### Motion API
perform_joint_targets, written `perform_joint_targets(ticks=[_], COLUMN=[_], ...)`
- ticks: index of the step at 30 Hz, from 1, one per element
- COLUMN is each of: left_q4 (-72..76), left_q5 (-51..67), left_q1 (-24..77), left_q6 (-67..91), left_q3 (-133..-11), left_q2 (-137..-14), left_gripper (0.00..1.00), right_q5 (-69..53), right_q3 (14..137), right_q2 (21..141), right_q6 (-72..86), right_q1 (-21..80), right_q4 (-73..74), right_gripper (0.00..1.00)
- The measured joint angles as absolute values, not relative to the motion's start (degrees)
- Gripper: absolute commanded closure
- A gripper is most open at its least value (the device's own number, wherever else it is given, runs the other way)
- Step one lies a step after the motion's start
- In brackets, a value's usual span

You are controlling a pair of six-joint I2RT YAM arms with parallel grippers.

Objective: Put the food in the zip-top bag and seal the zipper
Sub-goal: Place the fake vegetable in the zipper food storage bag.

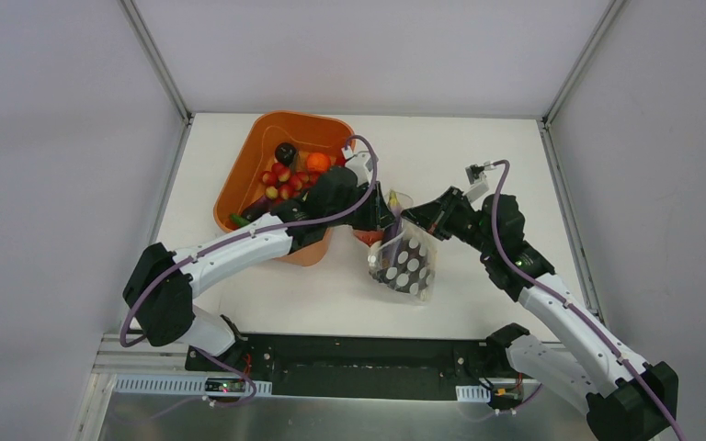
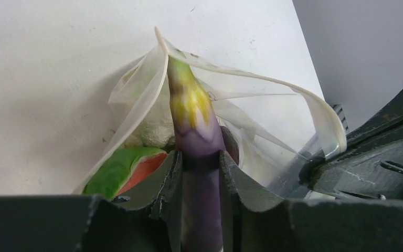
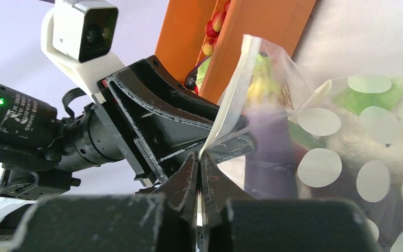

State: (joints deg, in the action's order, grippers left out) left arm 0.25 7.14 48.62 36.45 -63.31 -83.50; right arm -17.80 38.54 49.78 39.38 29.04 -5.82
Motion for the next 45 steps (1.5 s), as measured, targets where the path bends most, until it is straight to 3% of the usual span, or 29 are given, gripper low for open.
perform_joint_targets(ticks=[15, 21, 31, 41, 45], left_q4=[3.66, 3.66, -0.4, -10.02, -13.93], left_q5=[14.52, 15.57, 17.37, 14.57, 10.11], left_q1=[47.99, 47.92, 48.01, 47.99, 47.75], left_q6=[37.47, 39.2, 38.44, 32.77, 28.97], left_q3=[-65.34, -65.69, -65.95, -67.07, -68.55], left_q2=[-90.06, -92.12, -90.11, -78.76, -74.87], left_gripper=[0.92, 0.81, 0.44, 0.26, 0.24], right_q5=[-17.1, -16.93, -16.4, -15.94, -16.78], right_q3=[36.6, 35.29, 34.79, 34.79, 34.81], right_q2=[49.39, 47.97, 47.64, 47.62, 47.55], right_q6=[39.38, 39.38, 39.35, 38.48, 38.06], right_q1=[29.06, 29.06, 29.06, 29.06, 29.06], right_q4=[-8.43, -8.69, -9.23, -9.41, -9.41], right_gripper=[0.98, 0.98, 0.98, 0.98, 0.98])
